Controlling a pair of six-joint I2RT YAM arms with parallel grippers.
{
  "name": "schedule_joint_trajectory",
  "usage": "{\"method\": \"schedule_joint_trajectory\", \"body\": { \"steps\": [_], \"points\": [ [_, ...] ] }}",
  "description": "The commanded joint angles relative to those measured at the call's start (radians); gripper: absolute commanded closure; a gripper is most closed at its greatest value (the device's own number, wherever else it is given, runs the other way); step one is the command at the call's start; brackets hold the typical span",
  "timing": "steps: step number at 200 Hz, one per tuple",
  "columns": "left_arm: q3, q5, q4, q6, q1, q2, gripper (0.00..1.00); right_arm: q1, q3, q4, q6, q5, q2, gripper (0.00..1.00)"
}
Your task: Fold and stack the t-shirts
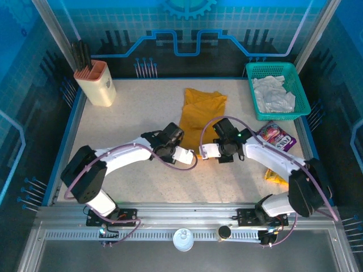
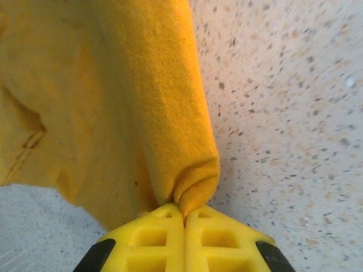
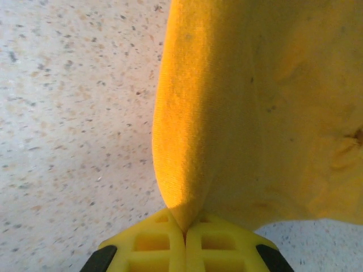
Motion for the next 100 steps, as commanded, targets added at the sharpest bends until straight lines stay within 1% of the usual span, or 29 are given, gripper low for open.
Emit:
{"method": "schedule_joint_trajectory", "body": {
  "steps": [1,13,41,71,100],
  "points": [
    [-0.046,-0.026,-0.05,-0.072,-0.035,-0.078,1.0,0.047,-0.028,-0.102,0.058,0.035,-0.087,1.0],
    [-0.063,-0.04,-0.065,-0.085,-0.06,-0.121,1.0,0.073,-0.032,-0.134,0.08,0.056,-0.129,1.0],
    [-0.053,-0.039,-0.165,-0.128,-0.105,-0.213,1.0,0.143,-0.027,-0.226,0.14,0.096,-0.212,1.0],
    [-0.027,-0.043,-0.243,-0.159,-0.144,-0.284,1.0,0.216,-0.008,-0.311,0.205,0.145,-0.264,1.0],
    [0.028,-0.029,-0.287,-0.163,-0.149,-0.299,1.0,0.229,0.008,-0.316,0.227,0.202,-0.278,1.0]
  ]
}}
